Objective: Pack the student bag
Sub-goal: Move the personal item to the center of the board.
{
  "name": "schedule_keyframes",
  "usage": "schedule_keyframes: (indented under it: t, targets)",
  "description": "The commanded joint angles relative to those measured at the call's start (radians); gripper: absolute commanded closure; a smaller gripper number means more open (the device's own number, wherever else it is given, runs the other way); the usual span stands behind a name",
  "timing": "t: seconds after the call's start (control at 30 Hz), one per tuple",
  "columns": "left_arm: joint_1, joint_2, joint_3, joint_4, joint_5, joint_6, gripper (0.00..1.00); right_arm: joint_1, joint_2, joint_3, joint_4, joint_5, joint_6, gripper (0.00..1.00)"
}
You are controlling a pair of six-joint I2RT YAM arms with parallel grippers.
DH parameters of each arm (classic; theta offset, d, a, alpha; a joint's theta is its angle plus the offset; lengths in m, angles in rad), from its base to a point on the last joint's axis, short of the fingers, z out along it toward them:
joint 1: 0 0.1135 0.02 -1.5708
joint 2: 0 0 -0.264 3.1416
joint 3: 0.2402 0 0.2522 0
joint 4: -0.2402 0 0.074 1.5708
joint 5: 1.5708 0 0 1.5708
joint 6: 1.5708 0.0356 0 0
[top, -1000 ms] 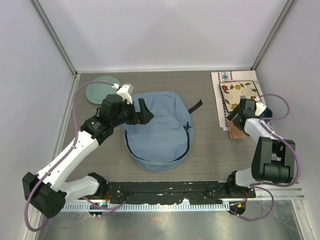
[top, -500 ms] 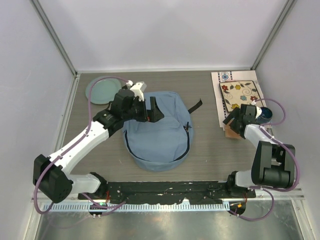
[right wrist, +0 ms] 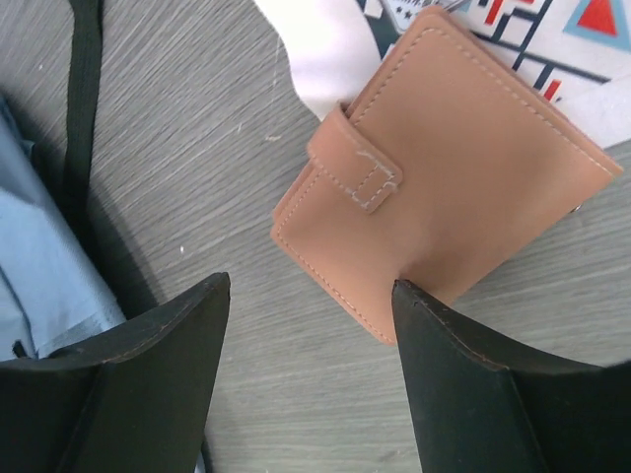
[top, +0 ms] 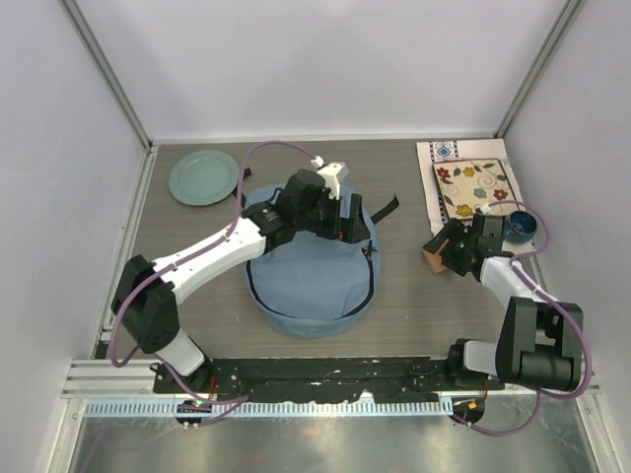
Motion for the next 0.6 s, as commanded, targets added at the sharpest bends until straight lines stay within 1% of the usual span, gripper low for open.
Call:
schedule_keyframes:
  t: [0.0, 0.03, 0.1, 0.17, 0.2, 0.27, 0.37, 0.4, 0.47, 0.5, 0.57]
  targets:
    - [-0.037, 0.049, 0.102, 0.047, 0.001, -0.006, 0.00, 0.008, -0.127, -0.015, -0.025, -0.011, 0.017, 0.27]
    - [-0.042, 0.057, 0.112, 0.044, 0.001, -0.006, 0.00, 0.008, -0.173, 0.000, -0.034, 0.040, 0.020, 0.26]
    - [-0.051, 0.071, 0.135, 0.037, 0.001, -0.004, 0.00, 0.008, -0.215, 0.023, -0.064, 0.097, 0.037, 0.23]
    - [-0.057, 0.074, 0.142, 0.032, -0.001, -0.001, 0.00, 0.008, -0.252, 0.060, -0.080, 0.202, 0.043, 0.20]
    - [-0.059, 0.074, 0.144, 0.024, -0.002, 0.000, 0.00, 0.006, -0.255, 0.072, -0.097, 0.263, 0.051, 0.17]
    - [-0.062, 0.071, 0.141, 0.021, -0.005, 0.000, 0.00, 0.002, -0.232, 0.103, -0.098, 0.378, 0.051, 0.15]
    - [-0.065, 0.068, 0.135, 0.017, -0.007, -0.003, 0.00, -0.017, -0.171, 0.144, -0.105, 0.429, 0.046, 0.13]
    - [-0.066, 0.066, 0.129, 0.017, -0.005, -0.004, 0.00, -0.018, -0.113, 0.149, -0.086, 0.428, 0.046, 0.12]
    - [-0.068, 0.063, 0.127, 0.017, -0.004, -0.003, 0.00, -0.027, -0.053, 0.161, -0.057, 0.414, 0.043, 0.12]
    - [-0.069, 0.063, 0.126, 0.017, -0.004, -0.003, 0.01, -0.032, 0.001, 0.163, -0.024, 0.387, 0.042, 0.12]
    - [-0.071, 0.064, 0.125, 0.018, -0.002, -0.003, 0.00, -0.035, 0.056, 0.175, 0.004, 0.355, 0.042, 0.12]
